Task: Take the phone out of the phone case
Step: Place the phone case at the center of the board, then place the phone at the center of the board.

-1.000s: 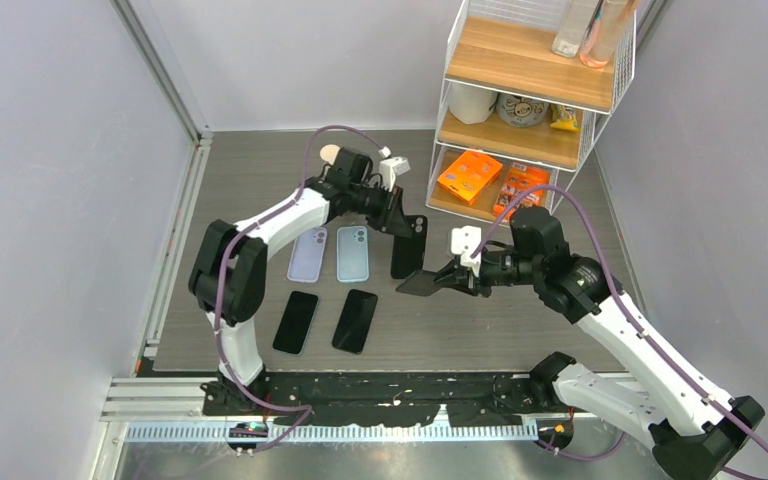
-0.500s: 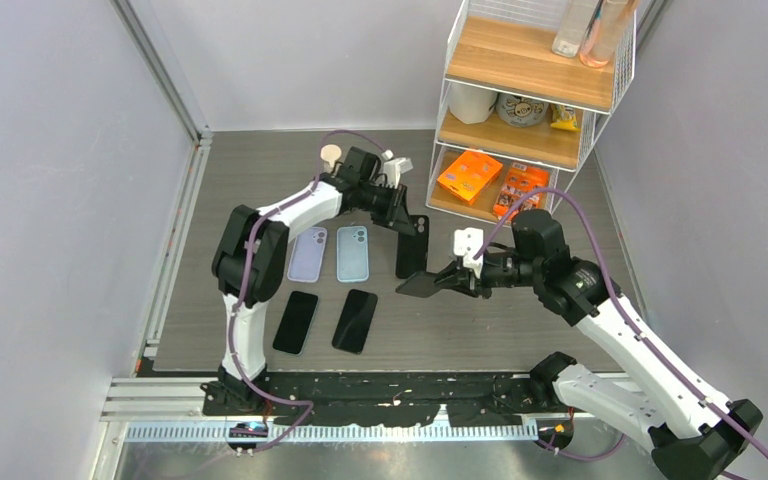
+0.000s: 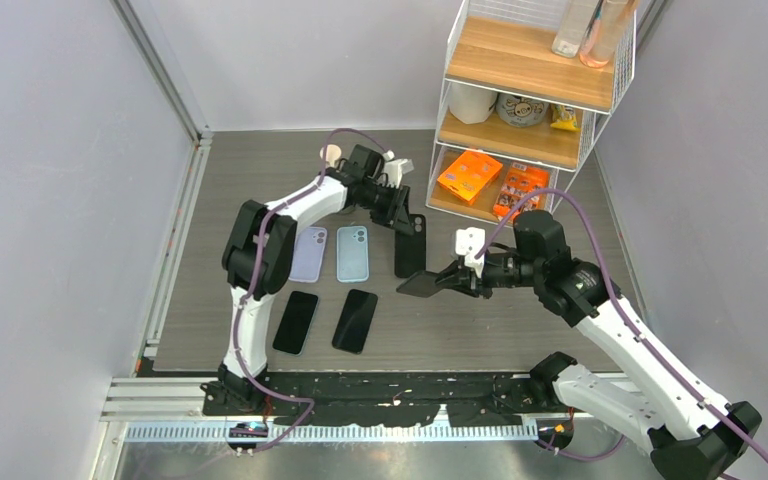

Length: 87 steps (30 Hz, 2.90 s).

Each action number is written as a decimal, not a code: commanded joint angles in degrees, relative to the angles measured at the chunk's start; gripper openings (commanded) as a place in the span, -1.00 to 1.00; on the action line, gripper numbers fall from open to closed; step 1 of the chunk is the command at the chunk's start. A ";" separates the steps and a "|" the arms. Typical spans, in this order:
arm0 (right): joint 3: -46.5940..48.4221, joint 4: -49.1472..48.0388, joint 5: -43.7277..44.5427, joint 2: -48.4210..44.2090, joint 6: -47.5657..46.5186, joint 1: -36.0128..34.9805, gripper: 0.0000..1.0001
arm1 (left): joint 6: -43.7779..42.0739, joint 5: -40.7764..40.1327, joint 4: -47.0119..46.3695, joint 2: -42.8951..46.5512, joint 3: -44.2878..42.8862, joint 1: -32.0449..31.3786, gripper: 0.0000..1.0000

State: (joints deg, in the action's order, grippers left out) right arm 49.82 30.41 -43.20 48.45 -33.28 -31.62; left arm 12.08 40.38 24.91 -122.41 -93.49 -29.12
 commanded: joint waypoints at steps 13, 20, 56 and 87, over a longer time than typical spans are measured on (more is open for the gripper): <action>-0.72 -5.40 -2.24 -2.10 0.67 1.26 -0.90 | -5.80 -4.62 5.04 -2.21 -5.12 0.38 0.34; -0.93 -5.63 -2.44 -2.24 0.98 1.63 -0.90 | -7.13 -6.58 5.76 -1.77 -5.59 0.39 0.66; 0.37 -0.34 -4.06 -0.92 0.26 3.35 -0.90 | -21.46 -4.62 2.67 30.22 10.84 0.73 0.99; 2.39 0.87 -14.52 10.51 3.74 3.40 -0.89 | -27.94 17.83 -5.11 52.52 38.01 -3.65 0.92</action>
State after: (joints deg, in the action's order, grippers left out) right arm 49.82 36.47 -51.57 57.39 -32.03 -28.38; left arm -18.39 57.04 29.98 -71.16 -58.17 -30.11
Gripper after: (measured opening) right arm 0.214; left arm 0.967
